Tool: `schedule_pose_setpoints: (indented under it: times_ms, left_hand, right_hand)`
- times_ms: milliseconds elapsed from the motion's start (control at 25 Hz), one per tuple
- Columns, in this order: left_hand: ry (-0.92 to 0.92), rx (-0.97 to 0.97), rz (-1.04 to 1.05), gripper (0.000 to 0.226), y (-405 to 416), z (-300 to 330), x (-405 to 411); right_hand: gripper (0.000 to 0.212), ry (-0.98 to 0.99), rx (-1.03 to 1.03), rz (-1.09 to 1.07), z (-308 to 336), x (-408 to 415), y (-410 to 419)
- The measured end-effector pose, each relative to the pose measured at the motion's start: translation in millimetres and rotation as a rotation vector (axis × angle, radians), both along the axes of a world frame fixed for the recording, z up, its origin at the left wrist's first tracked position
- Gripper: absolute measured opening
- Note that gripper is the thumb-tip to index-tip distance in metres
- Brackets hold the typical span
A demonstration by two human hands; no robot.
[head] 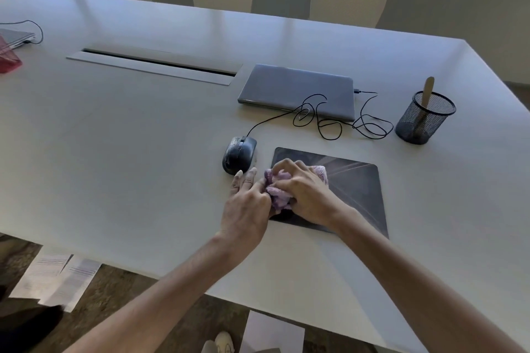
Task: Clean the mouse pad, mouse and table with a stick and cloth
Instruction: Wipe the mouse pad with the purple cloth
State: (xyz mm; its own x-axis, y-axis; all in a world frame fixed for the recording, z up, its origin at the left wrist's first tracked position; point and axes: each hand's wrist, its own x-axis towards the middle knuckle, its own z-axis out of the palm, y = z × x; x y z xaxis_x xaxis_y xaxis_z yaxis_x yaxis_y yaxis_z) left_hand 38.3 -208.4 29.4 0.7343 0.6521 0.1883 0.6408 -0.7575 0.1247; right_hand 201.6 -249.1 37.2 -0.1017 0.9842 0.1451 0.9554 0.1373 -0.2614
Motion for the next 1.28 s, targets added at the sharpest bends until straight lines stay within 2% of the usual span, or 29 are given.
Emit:
schedule_pose_setpoints:
  times_ms: [160,320,480,600,800,880,1080,1280]
  left_hand:
    - [-0.013,-0.018,-0.008,0.055,0.1,0.6,-1.6]
    - [0.033,-0.004,-0.013,0.048,1.7,-1.1,-1.4]
    - [0.046,-0.004,-0.007,0.049,2.9,-1.6,-0.5]
    - [0.038,-0.014,-0.001,0.047,1.4,0.0,0.6]
    - [0.022,-0.038,-0.019,0.055,1.5,0.1,1.9]
    - [0.047,-0.041,-0.037,0.056,4.3,0.2,2.8]
    - [0.119,-0.032,-0.044,0.050,5.3,1.7,5.0]
    - [0.198,-0.016,-0.030,0.047,7.1,2.8,5.9]
  right_hand:
    - [0.037,-0.077,0.015,0.005,0.6,8.7,2.2]
    - [0.044,-0.110,0.016,-0.248,-0.2,22.4,32.3]
    - [0.030,-0.022,0.030,-0.454,-0.3,10.3,47.4]
    - [0.030,0.036,0.021,-0.364,-3.8,-5.0,25.4]
    - [0.039,-0.043,-0.008,-0.214,-5.7,-9.2,-1.9]
    - [0.039,-0.078,0.012,-0.231,-4.4,-0.6,7.4]
    - [0.036,-0.104,0.032,-0.429,-3.8,10.3,46.6]
    - [0.039,-0.168,0.039,-0.404,-4.6,17.2,48.3]
